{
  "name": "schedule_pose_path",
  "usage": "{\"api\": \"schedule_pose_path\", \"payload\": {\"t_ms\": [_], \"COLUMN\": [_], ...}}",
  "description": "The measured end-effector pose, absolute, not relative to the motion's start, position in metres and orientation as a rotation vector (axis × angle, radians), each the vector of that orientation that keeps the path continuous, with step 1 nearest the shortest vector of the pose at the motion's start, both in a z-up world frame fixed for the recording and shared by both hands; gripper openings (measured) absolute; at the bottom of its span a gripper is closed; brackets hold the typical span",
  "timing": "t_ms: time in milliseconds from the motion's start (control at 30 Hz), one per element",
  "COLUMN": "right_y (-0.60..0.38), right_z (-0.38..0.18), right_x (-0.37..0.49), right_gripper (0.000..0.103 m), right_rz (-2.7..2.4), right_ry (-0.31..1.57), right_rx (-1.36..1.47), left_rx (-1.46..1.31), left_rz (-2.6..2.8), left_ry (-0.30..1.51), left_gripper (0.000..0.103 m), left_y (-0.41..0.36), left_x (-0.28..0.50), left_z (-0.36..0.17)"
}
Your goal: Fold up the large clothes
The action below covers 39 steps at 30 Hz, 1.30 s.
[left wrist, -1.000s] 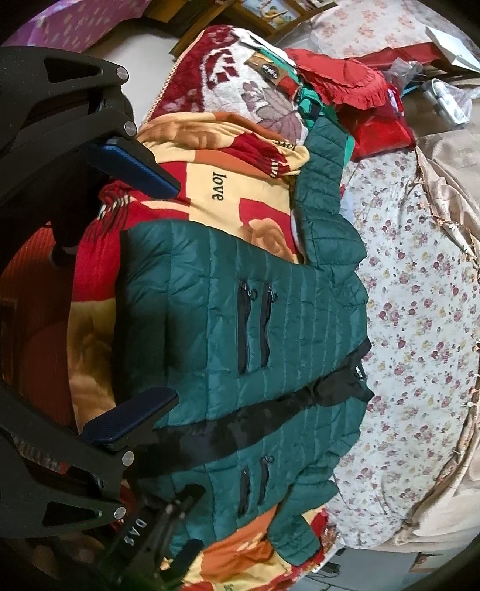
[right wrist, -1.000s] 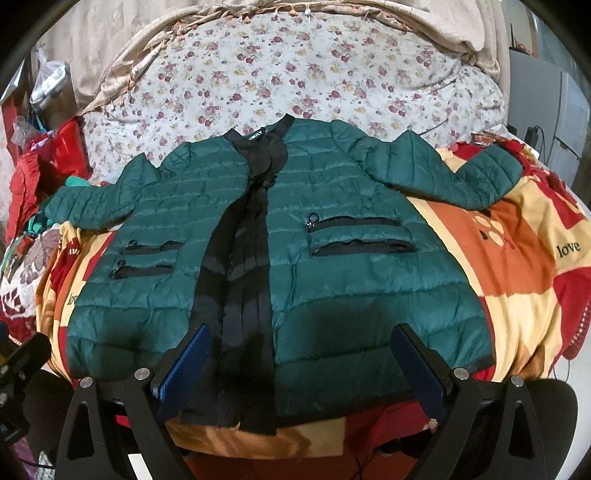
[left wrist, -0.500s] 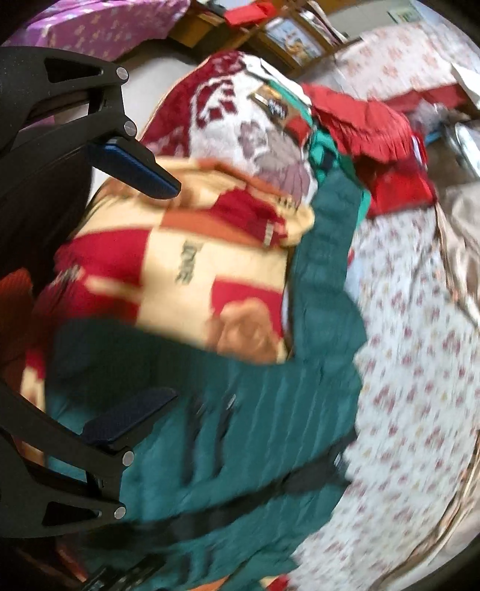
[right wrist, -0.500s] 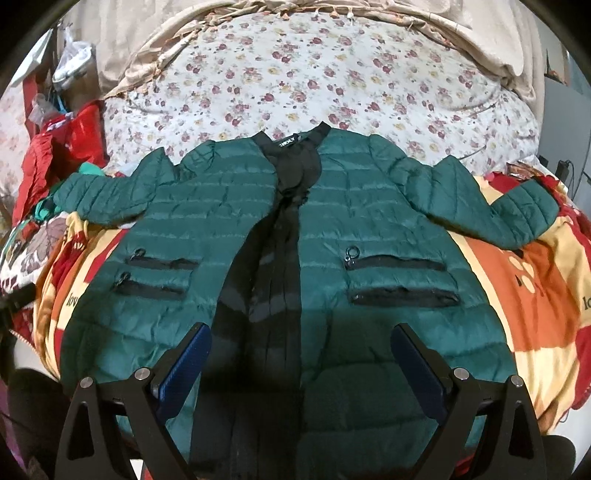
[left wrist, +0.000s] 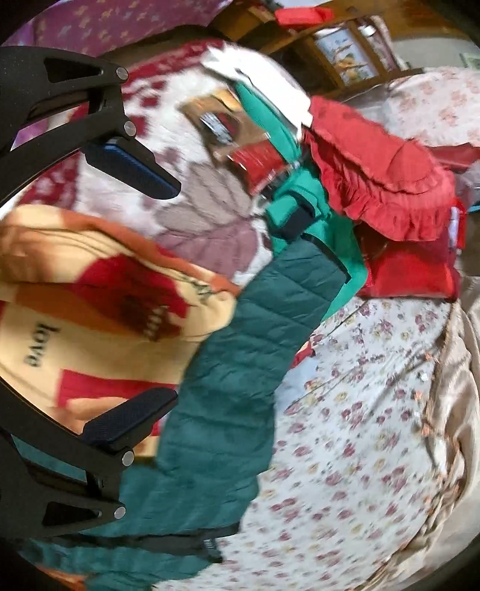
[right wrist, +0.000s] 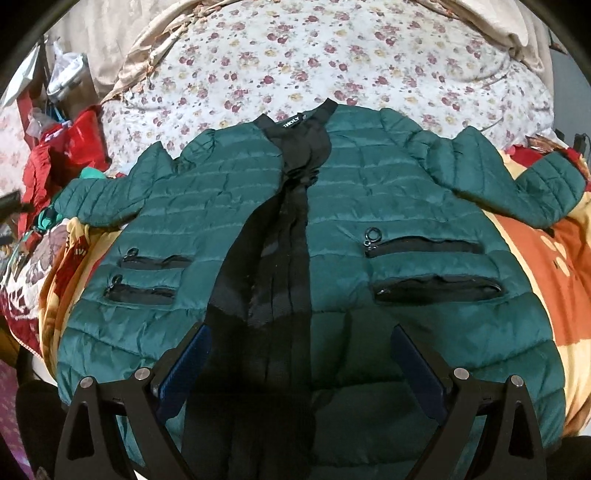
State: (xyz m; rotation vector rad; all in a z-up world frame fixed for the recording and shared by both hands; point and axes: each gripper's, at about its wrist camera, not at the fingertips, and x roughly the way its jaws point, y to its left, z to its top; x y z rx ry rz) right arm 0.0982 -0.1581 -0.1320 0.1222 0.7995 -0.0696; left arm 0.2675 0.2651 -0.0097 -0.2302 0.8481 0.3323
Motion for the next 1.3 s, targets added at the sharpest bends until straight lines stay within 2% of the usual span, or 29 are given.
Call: {"api": "schedule_pose_path", "payload": {"t_ms": [33,100,167,500,733,767,800,833,867,1067,1300], "right_y": [-0.159,-0.161,-0.163,-0.165,-0.162,-0.162,-0.161,-0.161,-0.161,-0.167,-0.172], "right_z": [-0.134,-0.137,-0.142,-0.153,-0.159,-0.159,-0.159,-0.159,-0.159,-0.151,-0.127], "right_x": [0.100,0.102,0.105,0.117,0.120,0.119,0.119,0.119,0.119,0.114,0.093], "right_gripper": [0.097,0.097,0.097,0.097,0.099,0.099,0.099,0.099,0.099,0.099,0.099], "right_rz": [-0.071,-0.074,-0.078,-0.090,-0.106,-0.108,-0.109,-0.109,-0.108,-0.080,-0.083], "right_ry": [0.802,0.810,0.817,0.817,0.803,0.798,0.795,0.794,0.794,0.799,0.736], "right_rx": [0.124,0.126,0.126,0.090,0.063,0.059,0.056,0.055,0.056,0.123,0.170], "left_rx": [-0.259,-0.295,-0.342,-0.476,-0.463,-0.451,-0.438,-0.429,-0.436,-0.329,-0.237], "left_rz": [0.325,0.321,0.305,0.351,0.360,0.357,0.345,0.339,0.329,0.257,-0.033], "left_ry": [0.856,0.873,0.907,0.974,0.957,0.962,0.971,0.999,1.002,0.902,0.832], "left_gripper": [0.101,0.082,0.070,0.069,0.070,0.061,0.026,0.014,0.012,0.009,0.008], "left_y": [0.275,0.288,0.304,0.346,0.345,0.343,0.341,0.338,0.336,0.284,0.167], "left_x": [0.282,0.303,0.331,0.396,0.419,0.421,0.423,0.425,0.424,0.392,0.345], "left_z": [-0.011,-0.014,-0.024,-0.079,-0.088,-0.088,-0.088,-0.088,-0.087,-0.038,0.013]}}
